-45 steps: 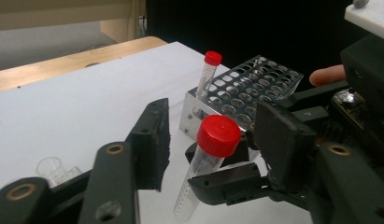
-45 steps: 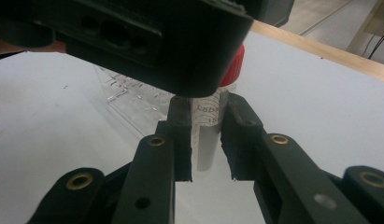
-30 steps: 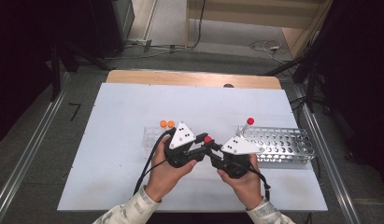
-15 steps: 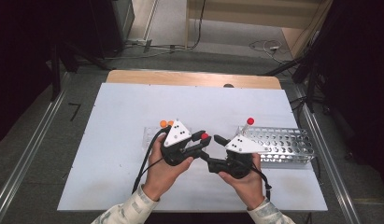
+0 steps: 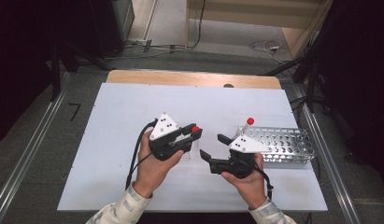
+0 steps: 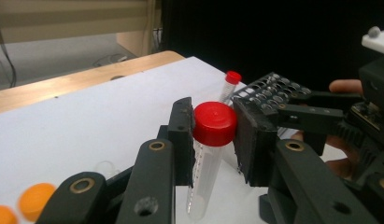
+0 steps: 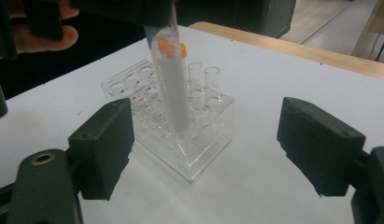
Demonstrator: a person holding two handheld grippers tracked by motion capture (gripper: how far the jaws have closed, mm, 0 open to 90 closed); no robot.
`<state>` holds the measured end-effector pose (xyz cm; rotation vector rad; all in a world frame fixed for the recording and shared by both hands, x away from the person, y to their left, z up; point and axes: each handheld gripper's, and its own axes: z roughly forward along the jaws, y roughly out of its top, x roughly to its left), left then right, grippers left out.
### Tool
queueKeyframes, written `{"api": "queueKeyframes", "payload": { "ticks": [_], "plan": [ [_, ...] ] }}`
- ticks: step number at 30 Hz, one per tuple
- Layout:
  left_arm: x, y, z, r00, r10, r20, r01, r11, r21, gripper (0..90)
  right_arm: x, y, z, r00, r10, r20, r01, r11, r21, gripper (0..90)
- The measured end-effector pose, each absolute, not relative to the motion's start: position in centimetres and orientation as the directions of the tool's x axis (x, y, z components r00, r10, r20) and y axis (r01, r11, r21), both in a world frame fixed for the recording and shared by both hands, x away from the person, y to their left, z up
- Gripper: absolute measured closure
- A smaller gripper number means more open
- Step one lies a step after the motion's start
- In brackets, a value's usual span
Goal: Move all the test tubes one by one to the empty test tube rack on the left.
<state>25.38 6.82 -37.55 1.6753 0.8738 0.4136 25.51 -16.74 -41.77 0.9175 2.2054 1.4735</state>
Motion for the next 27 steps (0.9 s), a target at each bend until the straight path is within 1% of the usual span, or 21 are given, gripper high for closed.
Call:
{"api": "queueKeyframes", "payload": {
  "ticks": [10, 21, 27],
  "plan": [
    [26.0, 10.4, -36.4, 0.597, 0.777, -0.202, 0.361, -0.034, 0.932, 70.6, 25.7, -17.0, -41.9, -0.729, 0.68, 0.077, 0.332, 0.253, 0.909, 17.3],
    [26.9, 12.9, -36.6, 0.519, 0.833, -0.193, 0.371, -0.016, 0.928, 70.6, 25.7, -17.1, -41.9, -0.73, 0.68, 0.075, 0.332, 0.256, 0.908, 17.7],
    [27.6, 14.0, -37.1, 0.463, 0.87, -0.168, 0.381, -0.024, 0.924, 70.5, 25.7, -17.2, -41.9, -0.728, 0.682, 0.077, 0.334, 0.254, 0.908, 18.1]
  ]
}}
